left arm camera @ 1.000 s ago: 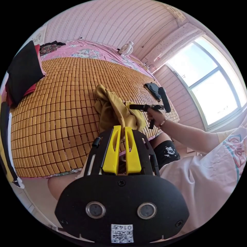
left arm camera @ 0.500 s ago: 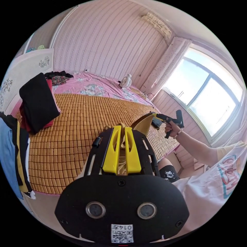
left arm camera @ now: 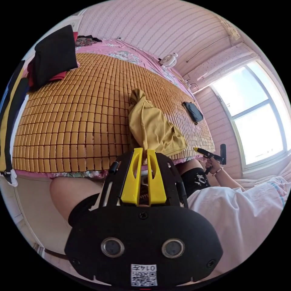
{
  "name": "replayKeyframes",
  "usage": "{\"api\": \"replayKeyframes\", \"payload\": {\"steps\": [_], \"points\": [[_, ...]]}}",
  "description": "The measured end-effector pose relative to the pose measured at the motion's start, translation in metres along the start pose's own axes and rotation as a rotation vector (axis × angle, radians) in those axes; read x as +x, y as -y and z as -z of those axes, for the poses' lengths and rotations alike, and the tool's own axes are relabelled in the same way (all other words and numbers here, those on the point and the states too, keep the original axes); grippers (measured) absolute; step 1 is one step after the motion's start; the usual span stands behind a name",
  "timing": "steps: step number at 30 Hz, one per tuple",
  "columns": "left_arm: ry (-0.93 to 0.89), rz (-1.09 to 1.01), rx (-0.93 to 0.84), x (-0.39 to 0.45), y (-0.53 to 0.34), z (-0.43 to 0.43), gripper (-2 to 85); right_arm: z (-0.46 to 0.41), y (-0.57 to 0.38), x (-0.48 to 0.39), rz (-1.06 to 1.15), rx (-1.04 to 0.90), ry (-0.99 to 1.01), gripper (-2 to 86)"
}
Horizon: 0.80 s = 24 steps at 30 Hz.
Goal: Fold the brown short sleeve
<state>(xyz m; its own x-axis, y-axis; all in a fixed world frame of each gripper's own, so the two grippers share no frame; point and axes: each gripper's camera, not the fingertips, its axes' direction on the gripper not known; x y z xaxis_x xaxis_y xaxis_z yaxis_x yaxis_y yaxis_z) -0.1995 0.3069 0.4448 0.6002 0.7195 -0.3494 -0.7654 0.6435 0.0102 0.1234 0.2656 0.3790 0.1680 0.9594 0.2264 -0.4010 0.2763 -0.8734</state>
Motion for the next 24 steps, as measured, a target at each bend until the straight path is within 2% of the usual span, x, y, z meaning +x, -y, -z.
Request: {"api": "replayKeyframes", "payload": {"steps": [6, 10, 13, 16, 24], "points": [[0.019, 0.03, 0.016, -0.003, -0.012, 0.008, 1.2, -0.013, 0.021, -0.033, 0.057, -0.011, -0.078, 9.2], [0.018, 0.026, 0.013, 0.001, -0.02, 0.008, 1.3, -0.03, 0.026, -0.067, 0.226, -0.097, -0.204, 9.1], [0.027, 0.02, 0.003, 0.004, -0.027, 0.007, 1.4, -0.046, 0.021, -0.085, 0.358, -0.166, -0.406, 7.8], [0.031, 0.018, 0.008, 0.006, -0.036, 0.009, 1.3, -0.037, 0.016, -0.09, 0.361, -0.146, -0.476, 6.7], [0.035, 0.008, 0.013, 0.013, -0.068, 0.011, 1.1, -0.021, -0.017, -0.071, 0.384, -0.165, -0.416, 1.4]]}}
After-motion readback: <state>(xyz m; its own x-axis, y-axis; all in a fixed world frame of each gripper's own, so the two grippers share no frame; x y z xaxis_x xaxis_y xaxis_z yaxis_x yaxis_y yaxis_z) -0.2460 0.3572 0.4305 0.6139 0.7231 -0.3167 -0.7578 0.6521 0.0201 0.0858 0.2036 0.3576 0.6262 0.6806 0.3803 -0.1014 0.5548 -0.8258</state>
